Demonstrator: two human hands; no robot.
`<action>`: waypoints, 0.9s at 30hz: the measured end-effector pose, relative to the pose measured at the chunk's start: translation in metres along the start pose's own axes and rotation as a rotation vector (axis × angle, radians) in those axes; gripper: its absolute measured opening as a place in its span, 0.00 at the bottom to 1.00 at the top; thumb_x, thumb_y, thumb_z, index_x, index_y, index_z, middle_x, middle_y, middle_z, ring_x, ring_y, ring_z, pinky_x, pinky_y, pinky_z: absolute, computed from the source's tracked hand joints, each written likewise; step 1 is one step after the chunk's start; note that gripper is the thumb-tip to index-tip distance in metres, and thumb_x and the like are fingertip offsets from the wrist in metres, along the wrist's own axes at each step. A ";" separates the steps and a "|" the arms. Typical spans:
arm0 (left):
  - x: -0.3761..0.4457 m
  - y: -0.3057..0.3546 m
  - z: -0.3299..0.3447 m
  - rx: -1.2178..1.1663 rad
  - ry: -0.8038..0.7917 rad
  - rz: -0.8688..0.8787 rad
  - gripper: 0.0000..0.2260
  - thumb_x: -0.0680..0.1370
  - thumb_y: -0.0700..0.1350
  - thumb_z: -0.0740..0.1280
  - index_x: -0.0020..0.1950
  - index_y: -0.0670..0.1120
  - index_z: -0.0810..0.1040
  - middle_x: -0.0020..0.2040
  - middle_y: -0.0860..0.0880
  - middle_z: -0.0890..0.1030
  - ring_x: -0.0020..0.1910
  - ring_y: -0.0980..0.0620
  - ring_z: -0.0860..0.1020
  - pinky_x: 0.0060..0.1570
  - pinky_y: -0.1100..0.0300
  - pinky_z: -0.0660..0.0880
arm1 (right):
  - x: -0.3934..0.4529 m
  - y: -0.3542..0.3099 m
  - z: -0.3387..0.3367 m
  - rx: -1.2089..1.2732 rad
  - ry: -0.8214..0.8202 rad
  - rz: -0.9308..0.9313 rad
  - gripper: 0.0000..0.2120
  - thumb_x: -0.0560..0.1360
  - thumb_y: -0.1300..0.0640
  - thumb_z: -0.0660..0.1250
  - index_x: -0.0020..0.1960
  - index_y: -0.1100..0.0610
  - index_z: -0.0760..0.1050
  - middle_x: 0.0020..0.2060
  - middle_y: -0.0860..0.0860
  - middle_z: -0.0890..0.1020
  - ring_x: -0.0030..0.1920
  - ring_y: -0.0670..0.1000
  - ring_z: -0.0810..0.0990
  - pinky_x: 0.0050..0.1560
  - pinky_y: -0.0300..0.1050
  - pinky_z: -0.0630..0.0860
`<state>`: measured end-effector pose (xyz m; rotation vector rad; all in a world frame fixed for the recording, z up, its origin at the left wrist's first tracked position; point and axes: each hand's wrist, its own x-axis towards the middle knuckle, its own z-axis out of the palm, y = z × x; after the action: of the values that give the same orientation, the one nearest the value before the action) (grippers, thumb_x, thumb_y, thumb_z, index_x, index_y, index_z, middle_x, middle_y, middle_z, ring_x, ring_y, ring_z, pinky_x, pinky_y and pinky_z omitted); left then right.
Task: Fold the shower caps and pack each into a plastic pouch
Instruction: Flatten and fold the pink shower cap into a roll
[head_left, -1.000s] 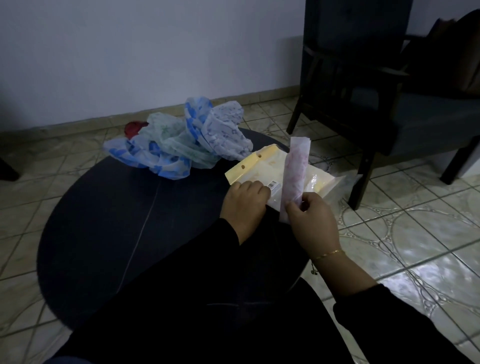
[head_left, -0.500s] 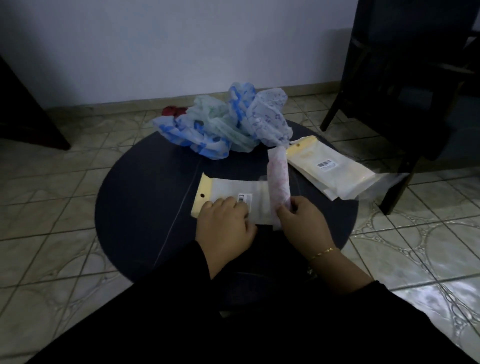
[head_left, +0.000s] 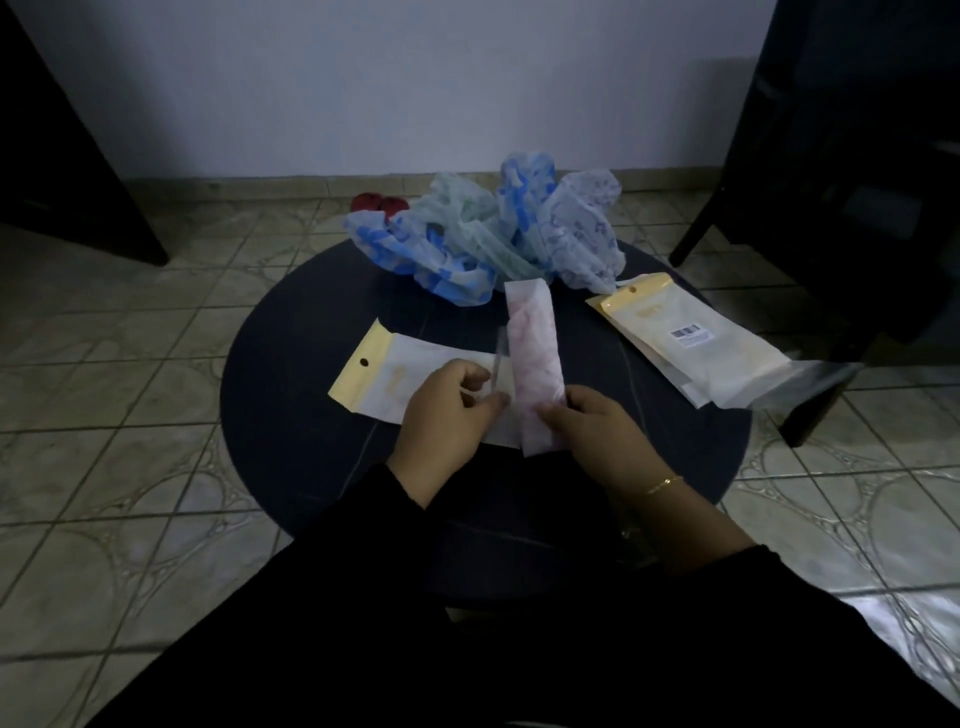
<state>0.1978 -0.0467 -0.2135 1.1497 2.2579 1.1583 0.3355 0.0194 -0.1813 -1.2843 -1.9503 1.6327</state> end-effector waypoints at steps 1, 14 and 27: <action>-0.001 0.001 0.003 0.030 -0.010 -0.012 0.17 0.74 0.54 0.70 0.59 0.48 0.75 0.55 0.52 0.78 0.51 0.55 0.75 0.48 0.64 0.71 | 0.000 0.000 -0.005 0.002 0.000 0.011 0.06 0.79 0.55 0.61 0.51 0.55 0.75 0.44 0.51 0.78 0.42 0.46 0.76 0.40 0.40 0.71; -0.002 -0.008 0.015 0.749 0.220 0.059 0.29 0.66 0.67 0.62 0.56 0.47 0.73 0.55 0.48 0.76 0.56 0.46 0.72 0.53 0.49 0.66 | 0.014 0.018 -0.052 -0.156 0.103 -0.091 0.09 0.75 0.55 0.67 0.55 0.51 0.75 0.46 0.46 0.77 0.45 0.40 0.74 0.38 0.34 0.67; 0.000 -0.017 0.015 0.553 0.121 0.273 0.18 0.76 0.45 0.62 0.66 0.47 0.75 0.75 0.37 0.58 0.70 0.43 0.66 0.64 0.52 0.66 | 0.007 0.010 -0.057 -0.042 0.150 -0.167 0.07 0.76 0.59 0.65 0.53 0.52 0.77 0.44 0.46 0.80 0.46 0.43 0.77 0.48 0.40 0.73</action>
<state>0.1985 -0.0450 -0.2364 1.6730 2.6704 0.7125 0.3757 0.0607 -0.1751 -1.1873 -1.9527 1.3826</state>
